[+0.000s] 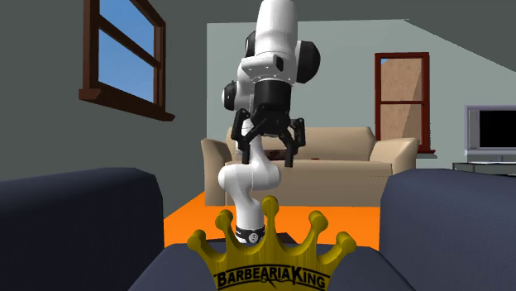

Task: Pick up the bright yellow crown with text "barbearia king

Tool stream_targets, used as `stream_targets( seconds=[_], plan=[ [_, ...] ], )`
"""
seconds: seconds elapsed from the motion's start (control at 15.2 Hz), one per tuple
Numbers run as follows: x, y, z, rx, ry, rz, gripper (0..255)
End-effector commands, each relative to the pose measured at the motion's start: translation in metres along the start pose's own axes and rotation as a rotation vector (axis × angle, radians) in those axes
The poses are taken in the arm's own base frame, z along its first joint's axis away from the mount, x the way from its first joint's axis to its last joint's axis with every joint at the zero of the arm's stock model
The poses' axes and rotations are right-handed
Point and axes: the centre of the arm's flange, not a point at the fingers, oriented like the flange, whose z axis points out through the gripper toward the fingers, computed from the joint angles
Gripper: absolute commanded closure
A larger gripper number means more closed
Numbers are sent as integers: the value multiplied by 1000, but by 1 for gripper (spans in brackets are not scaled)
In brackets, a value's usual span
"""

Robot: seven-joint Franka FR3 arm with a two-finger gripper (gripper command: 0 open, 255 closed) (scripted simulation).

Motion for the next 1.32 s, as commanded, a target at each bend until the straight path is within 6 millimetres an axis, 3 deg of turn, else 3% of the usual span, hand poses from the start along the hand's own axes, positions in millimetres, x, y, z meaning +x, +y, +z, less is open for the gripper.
stream_targets(
  seconds=[0.0, 0.4, 0.99, 1.06, 1.25],
  plan=[
    [25, 12, 10, 2, -3, 1, 0],
    [89, 38, 39, 8, -11, 5, 0],
    [87, 34, 78, 8, -11, 5, 0],
    [86, 34, 79, 8, -11, 5, 255],
    [87, 34, 79, 8, -11, 5, 255]
  ],
)
